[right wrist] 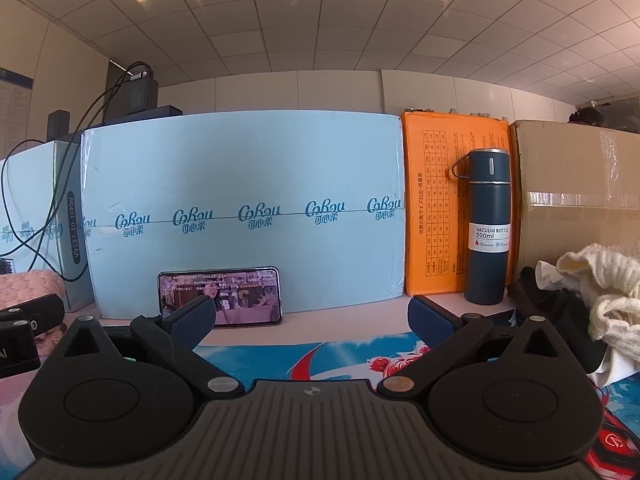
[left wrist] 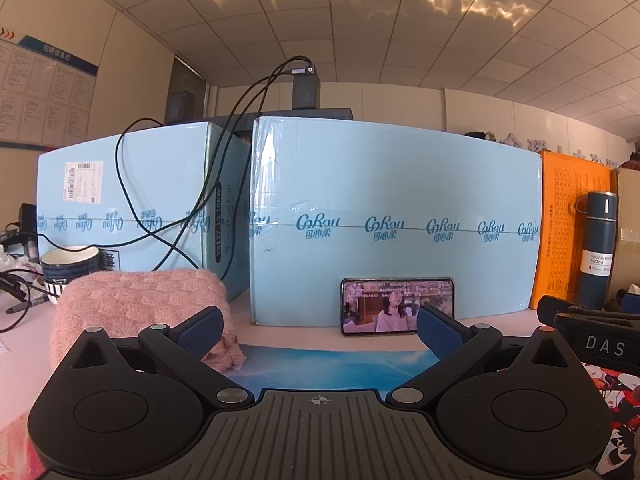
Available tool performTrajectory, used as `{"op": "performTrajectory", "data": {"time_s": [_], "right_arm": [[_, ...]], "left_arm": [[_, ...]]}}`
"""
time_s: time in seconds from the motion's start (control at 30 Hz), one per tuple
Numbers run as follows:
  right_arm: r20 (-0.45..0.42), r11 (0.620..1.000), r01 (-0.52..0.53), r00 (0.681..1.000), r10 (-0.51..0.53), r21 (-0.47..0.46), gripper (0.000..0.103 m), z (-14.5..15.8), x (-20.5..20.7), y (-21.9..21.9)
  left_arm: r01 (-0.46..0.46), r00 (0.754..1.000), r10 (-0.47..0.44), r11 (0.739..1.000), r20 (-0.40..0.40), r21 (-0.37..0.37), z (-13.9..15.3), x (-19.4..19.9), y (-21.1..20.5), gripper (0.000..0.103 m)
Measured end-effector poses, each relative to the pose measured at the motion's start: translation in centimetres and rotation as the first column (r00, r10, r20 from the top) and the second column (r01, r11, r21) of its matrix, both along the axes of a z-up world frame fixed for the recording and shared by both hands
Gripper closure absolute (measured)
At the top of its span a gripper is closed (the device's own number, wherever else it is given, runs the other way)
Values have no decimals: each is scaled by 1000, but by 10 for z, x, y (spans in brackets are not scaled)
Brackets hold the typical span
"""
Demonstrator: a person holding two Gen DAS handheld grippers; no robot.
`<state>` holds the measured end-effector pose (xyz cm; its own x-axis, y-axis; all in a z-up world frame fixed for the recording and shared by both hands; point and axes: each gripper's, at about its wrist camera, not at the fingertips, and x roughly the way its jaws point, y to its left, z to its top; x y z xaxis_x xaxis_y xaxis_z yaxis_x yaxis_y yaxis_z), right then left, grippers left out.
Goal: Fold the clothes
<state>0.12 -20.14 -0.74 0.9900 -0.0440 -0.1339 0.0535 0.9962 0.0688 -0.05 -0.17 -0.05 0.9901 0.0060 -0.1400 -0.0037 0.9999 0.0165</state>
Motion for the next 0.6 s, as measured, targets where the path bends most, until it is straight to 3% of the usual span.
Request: {"op": "performTrajectory", "data": {"time_s": [0.23, 0.3, 0.6], "right_arm": [[30, 998, -25, 999, 27, -63, 0, 3, -6, 8], [19, 997, -26, 999, 27, -67, 0, 2, -4, 11], [35, 997, -42, 998, 44, -70, 0, -3, -7, 9]], "left_arm": [[-26, 998, 22, 997, 57, 70, -7, -7, -23, 0], [-24, 998, 23, 1000, 67, 7, -7, -10, -12, 0], [-22, 1000, 23, 999, 18, -23, -2, -5, -6, 0]]}}
